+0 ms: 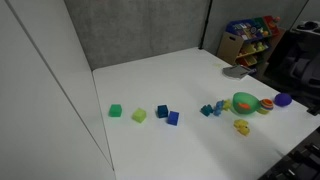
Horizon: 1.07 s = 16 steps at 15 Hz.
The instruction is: Put the yellow object inside the bowl
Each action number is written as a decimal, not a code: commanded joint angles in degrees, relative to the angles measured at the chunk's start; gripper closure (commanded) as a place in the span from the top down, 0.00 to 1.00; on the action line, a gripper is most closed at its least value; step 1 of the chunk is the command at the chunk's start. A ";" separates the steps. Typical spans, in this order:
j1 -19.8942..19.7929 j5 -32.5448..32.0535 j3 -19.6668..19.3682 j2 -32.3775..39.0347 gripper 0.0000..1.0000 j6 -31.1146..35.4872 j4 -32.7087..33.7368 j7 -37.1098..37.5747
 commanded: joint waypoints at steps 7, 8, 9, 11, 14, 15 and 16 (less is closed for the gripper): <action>0.54 0.50 1.49 4.53 1.00 5.66 0.15 1.40; 0.60 0.40 1.82 5.49 1.00 7.30 0.13 1.63; 0.65 0.48 2.02 6.73 1.00 8.83 0.21 1.81; 0.63 0.46 2.40 9.64 1.00 12.20 0.39 2.14; 0.35 0.40 2.69 14.69 1.00 16.98 1.05 3.00; 0.20 0.21 2.77 16.58 1.00 18.84 1.17 3.38; 0.12 0.21 2.79 18.37 1.00 20.41 1.30 3.76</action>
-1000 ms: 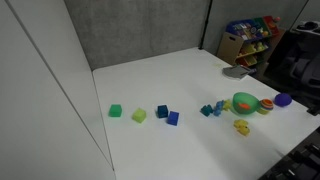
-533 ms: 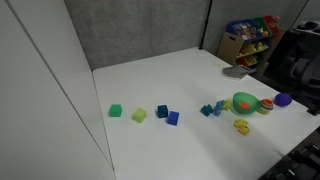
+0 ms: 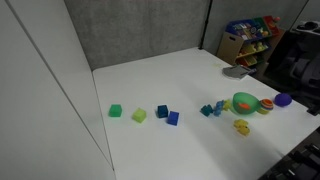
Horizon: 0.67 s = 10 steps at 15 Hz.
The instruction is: Put the yellow object inside the bowl
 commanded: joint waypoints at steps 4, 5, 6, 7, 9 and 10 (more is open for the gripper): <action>-0.54 -0.42 0.62 12.70 1.00 11.43 1.29 4.03; -0.65 -0.76 0.71 14.58 1.00 13.92 1.02 4.62; -0.67 -0.81 0.69 16.42 1.00 15.90 0.97 4.96; -0.79 -1.07 0.71 18.62 1.00 18.42 0.94 5.53; -0.89 -1.24 0.66 22.88 1.00 22.38 1.35 6.72; -0.90 -1.39 0.63 25.36 1.00 24.50 1.61 7.29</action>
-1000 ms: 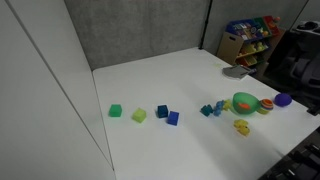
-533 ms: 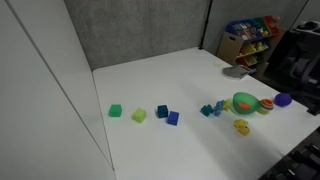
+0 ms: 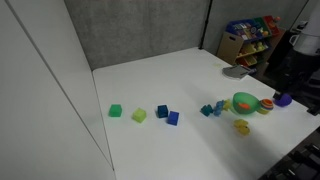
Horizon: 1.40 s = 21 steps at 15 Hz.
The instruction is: Put the yellow object inside the bowl
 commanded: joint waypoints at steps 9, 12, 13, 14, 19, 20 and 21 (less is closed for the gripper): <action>0.16 -0.51 -1.07 28.75 1.00 22.50 5.23 5.88; 0.57 0.44 -1.51 35.09 1.00 28.29 7.31 5.76; 0.73 0.59 -1.68 36.88 1.00 29.87 8.05 5.80; 0.84 0.96 -1.70 38.54 1.00 31.49 8.66 5.78; 3.32 1.40 -3.74 45.67 1.00 39.24 11.04 7.13; 4.31 1.40 -4.70 46.93 1.00 39.95 11.48 7.94; 4.93 1.60 -5.25 48.02 1.00 40.69 11.73 8.31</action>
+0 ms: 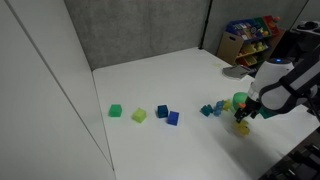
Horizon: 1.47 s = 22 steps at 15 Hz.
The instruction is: Put the yellow object inside the bowl
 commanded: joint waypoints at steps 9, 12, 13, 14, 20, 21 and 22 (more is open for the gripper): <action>5.90 4.32 -3.74 9.02 0.66 5.57 2.54 2.54; 7.39 4.25 -5.09 8.86 0.40 5.18 2.44 2.79; 8.18 4.15 -5.81 8.69 0.34 4.84 2.47 3.09; 8.45 4.14 -6.05 7.92 0.31 4.14 2.41 3.06; 7.64 3.94 -5.08 0.08 0.21 0.04 1.90 1.66; 7.45 3.83 -4.75 -1.72 0.21 -0.92 1.82 1.58; 7.19 3.80 -4.40 -3.15 0.21 -1.95 1.93 1.58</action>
